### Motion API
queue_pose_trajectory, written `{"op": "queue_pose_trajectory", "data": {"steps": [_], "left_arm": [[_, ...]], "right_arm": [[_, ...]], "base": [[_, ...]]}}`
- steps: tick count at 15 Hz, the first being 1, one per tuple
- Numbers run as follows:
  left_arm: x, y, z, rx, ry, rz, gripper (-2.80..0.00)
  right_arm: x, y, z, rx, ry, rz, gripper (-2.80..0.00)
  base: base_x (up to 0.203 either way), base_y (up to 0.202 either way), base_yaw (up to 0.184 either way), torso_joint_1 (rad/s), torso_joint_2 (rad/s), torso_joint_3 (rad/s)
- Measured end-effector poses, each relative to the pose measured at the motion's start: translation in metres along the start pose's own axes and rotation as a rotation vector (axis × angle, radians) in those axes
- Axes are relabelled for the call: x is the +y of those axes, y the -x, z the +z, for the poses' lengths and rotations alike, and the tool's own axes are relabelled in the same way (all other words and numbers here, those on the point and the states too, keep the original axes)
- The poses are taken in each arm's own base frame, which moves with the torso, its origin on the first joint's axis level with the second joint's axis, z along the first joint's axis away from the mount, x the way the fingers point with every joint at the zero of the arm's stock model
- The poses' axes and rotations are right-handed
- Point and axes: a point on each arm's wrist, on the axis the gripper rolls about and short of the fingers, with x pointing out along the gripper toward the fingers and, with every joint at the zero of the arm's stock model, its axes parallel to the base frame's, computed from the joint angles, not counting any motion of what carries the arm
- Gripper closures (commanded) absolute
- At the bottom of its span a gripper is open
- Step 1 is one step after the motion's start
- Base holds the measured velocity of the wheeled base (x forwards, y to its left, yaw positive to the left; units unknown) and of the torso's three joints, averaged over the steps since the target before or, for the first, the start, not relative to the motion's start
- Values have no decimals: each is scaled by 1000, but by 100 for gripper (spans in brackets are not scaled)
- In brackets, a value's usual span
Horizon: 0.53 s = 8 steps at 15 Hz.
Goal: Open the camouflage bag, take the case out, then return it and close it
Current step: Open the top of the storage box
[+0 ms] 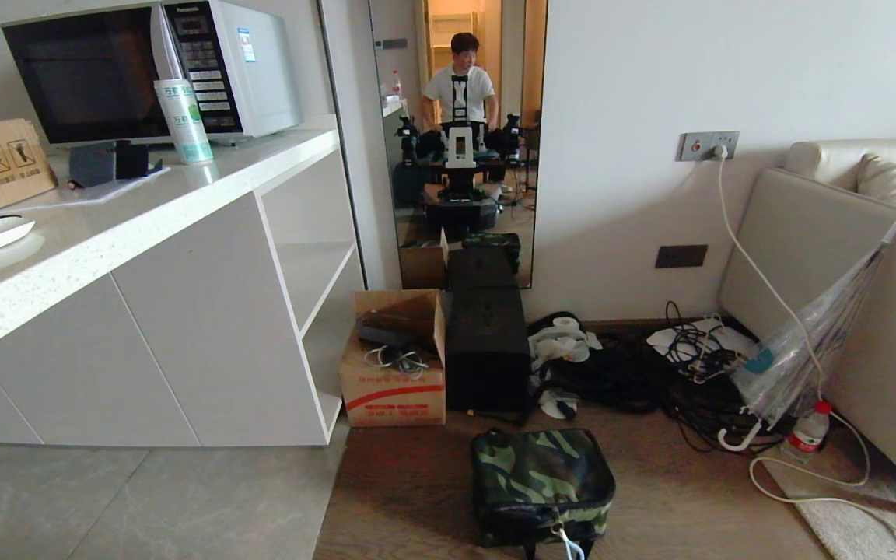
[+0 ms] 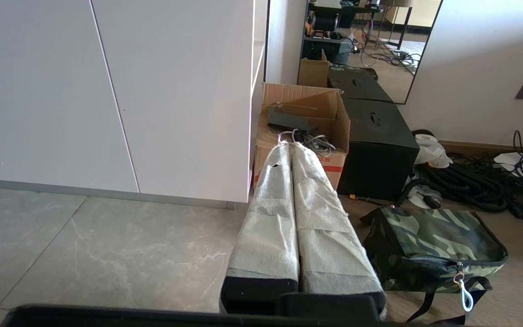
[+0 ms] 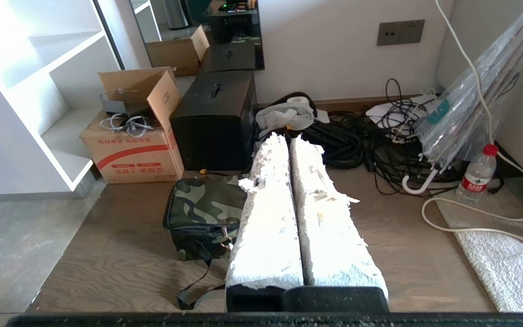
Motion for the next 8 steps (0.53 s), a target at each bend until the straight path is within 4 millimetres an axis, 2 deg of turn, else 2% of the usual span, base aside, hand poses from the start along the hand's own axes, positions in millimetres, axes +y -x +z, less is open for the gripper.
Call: {"op": "queue_pose_trajectory", "data": {"steps": [8], "left_arm": [[0, 0, 0, 0, 0, 0, 0]], "right_arm": [[0, 0, 0, 0, 0, 0, 0]], "base": [[0, 0, 0, 0, 0, 0]]}}
